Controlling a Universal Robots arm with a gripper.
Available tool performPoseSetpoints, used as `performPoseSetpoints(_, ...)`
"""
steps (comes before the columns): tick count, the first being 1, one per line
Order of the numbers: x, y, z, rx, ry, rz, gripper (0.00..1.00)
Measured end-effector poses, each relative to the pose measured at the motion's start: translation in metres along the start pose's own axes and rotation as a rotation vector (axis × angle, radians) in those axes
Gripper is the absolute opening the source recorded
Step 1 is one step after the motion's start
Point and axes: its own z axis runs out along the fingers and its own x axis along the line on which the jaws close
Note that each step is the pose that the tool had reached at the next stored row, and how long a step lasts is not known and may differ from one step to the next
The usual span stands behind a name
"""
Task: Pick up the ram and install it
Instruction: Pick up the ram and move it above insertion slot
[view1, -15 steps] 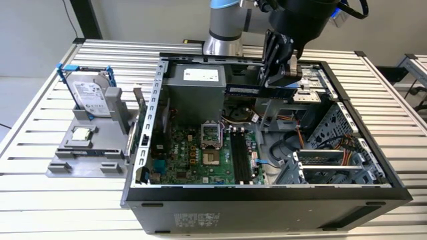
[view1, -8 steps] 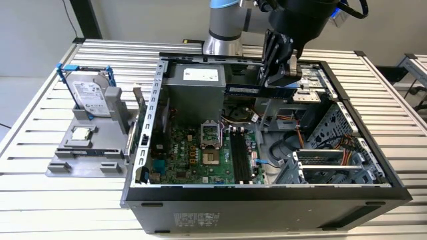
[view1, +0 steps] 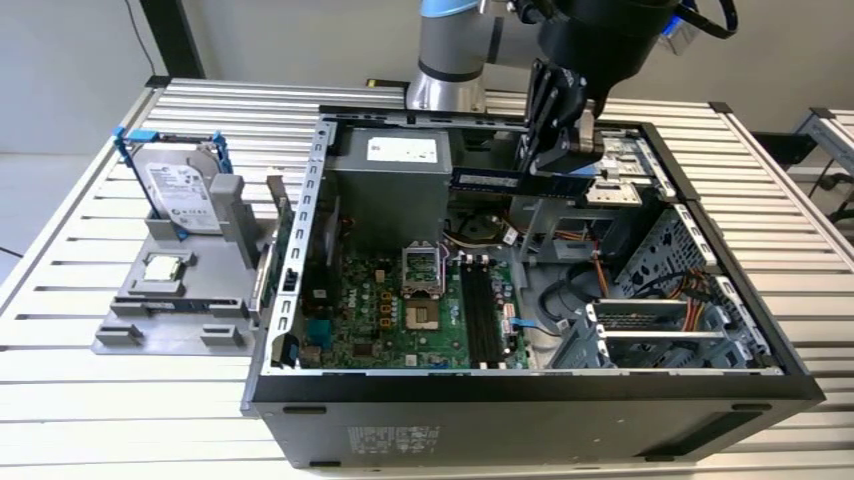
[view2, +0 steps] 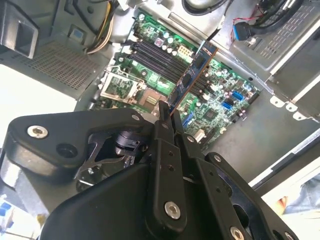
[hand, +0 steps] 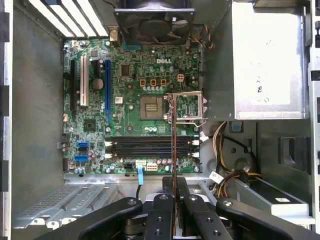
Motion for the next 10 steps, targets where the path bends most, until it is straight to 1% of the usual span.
performPoseSetpoints(7, 0.0000, 0.0000, 0.0001, 0.0010, -0.0107, 0.123, 0.00)
performPoseSetpoints(10, 0.0000, 0.0000, 0.0001, 0.0014, -0.0145, 0.168, 0.00)
